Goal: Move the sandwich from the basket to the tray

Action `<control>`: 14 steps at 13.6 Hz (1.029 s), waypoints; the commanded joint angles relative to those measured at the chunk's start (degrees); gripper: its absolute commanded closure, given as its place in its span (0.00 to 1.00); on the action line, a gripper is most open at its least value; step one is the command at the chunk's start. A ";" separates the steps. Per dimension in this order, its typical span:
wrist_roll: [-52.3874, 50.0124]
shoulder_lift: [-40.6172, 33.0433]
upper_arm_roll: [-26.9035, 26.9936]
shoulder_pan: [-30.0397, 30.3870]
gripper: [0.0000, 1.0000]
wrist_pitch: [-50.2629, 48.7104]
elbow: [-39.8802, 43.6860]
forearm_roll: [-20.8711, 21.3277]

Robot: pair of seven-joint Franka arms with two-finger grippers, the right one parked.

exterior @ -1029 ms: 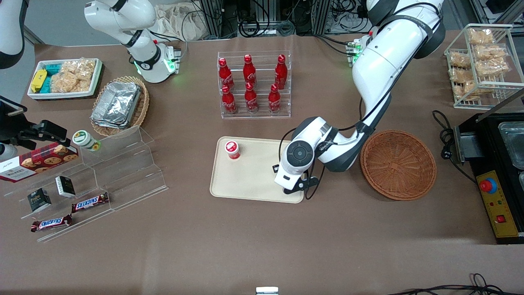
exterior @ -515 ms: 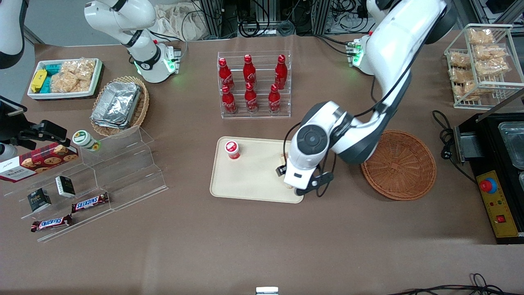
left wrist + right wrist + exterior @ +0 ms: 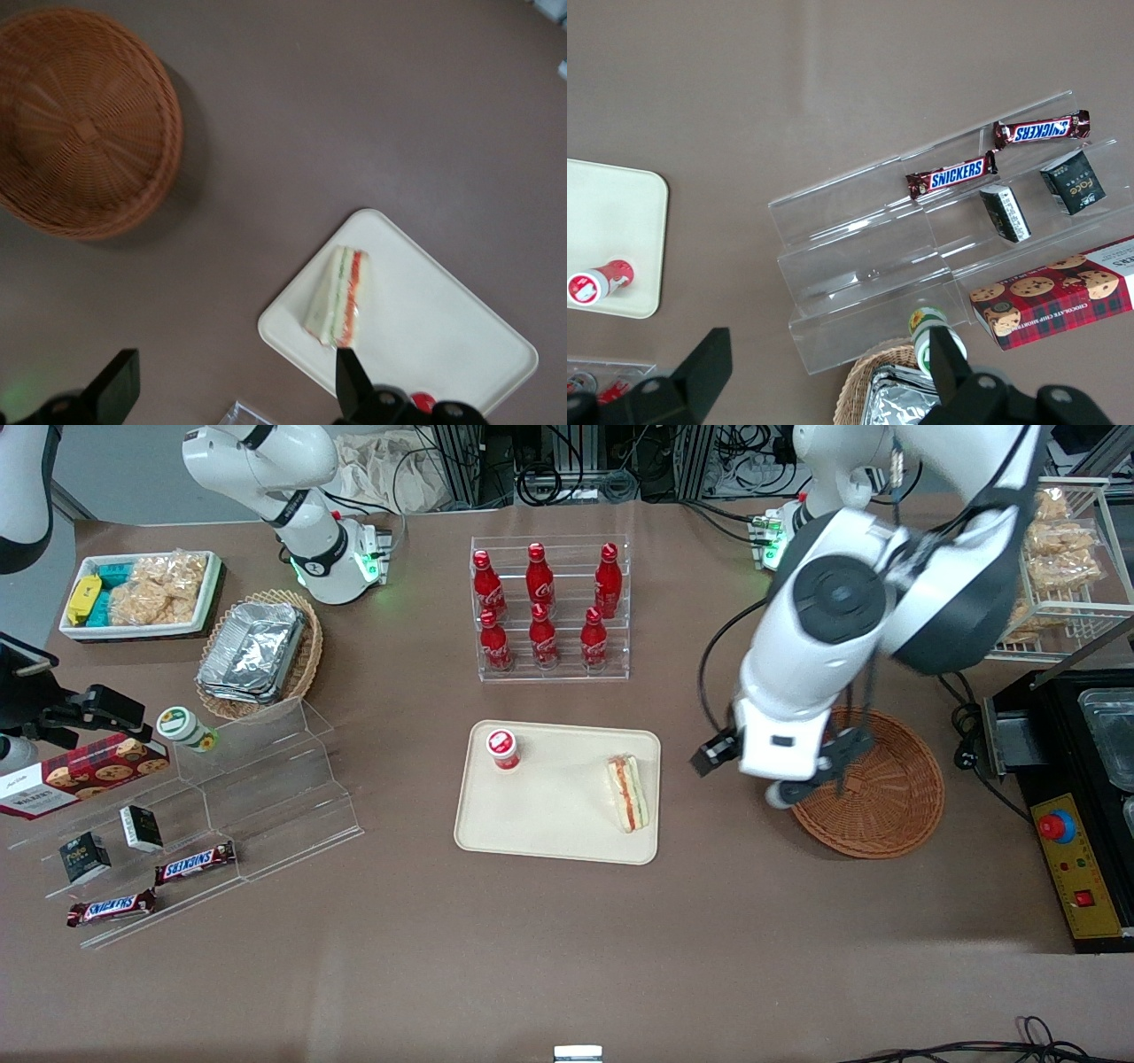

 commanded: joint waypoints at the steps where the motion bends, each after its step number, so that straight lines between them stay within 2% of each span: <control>1: 5.10 -4.86 -0.24 3.99 0.01 -2.81 -2.62 -2.25; 5: 18.97 -8.56 0.11 10.59 0.01 -3.43 -4.99 -5.33; 11: 44.64 -13.30 20.12 4.90 0.01 -6.68 -6.83 -10.25; 14: 53.53 -16.38 25.76 3.40 0.01 -6.60 -9.64 -11.14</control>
